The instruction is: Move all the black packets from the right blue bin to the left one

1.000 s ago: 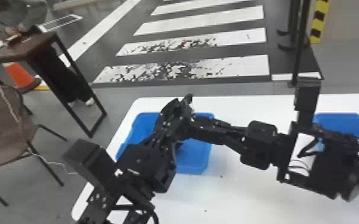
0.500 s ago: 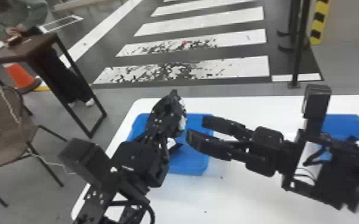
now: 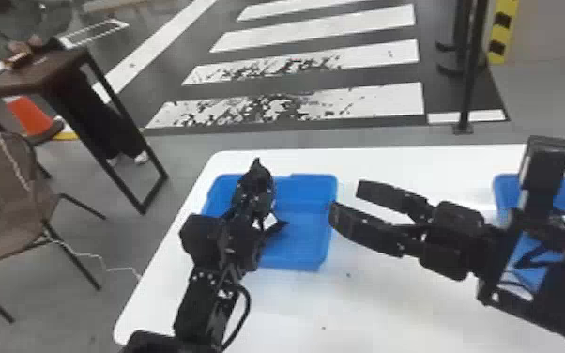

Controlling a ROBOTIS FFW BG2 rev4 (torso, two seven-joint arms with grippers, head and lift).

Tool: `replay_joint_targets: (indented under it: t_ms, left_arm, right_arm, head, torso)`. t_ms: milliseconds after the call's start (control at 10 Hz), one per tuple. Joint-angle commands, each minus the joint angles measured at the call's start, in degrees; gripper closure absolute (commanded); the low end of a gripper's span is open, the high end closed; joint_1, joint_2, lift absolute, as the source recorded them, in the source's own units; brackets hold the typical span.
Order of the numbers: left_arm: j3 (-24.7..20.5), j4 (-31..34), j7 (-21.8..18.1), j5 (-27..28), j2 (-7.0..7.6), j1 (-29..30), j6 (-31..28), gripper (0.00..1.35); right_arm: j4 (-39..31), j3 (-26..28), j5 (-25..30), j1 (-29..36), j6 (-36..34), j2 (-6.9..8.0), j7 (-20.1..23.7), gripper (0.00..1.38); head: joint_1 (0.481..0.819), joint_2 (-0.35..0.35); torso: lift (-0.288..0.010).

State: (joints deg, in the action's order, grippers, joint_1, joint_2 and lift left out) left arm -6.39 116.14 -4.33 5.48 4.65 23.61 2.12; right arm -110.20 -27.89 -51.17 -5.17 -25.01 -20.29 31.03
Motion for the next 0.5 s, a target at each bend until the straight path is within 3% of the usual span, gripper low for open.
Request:
replay_joint_targets:
  t_ms: [0,100,300,400]
  left_arm:
    - [-1.15,-3.15,-1.12,-3.65,-0.17,-0.55,3.37,0.28]
    - [-2.06,-2.3,-3.32,-6.62,-0.43,-0.13,5.19,0.02]
    - [-1.6,6.14,-4.46,-14.85,-0.87,4.23,-0.57,0.2]
    - [-1.72,11.76,-4.46,-15.42,-1.14,7.33,-2.26,0.2]
  right_arm:
    - [-1.1,2.64,1.92,1.09,-1.14,0.08,-0.01,0.18]
    - [-1.66,4.93,4.09,2.07,-1.42,0.34,-0.18,0.18]
    - [-6.16,14.87,12.09,6.29,-5.64,2.01,-2.82,0.18]
    - [-10.8,22.18,18.03,9.25,-10.84,3.51,-6.42,0.18]
  head:
    - [0.695,0.35]
    - [0.695,0.35]
    - [0.695,0.35]
    - [0.695,0.35]
  torso:
    - [-0.14]
    - [-0.14]
    - [-0.14]
    - [-0.14]
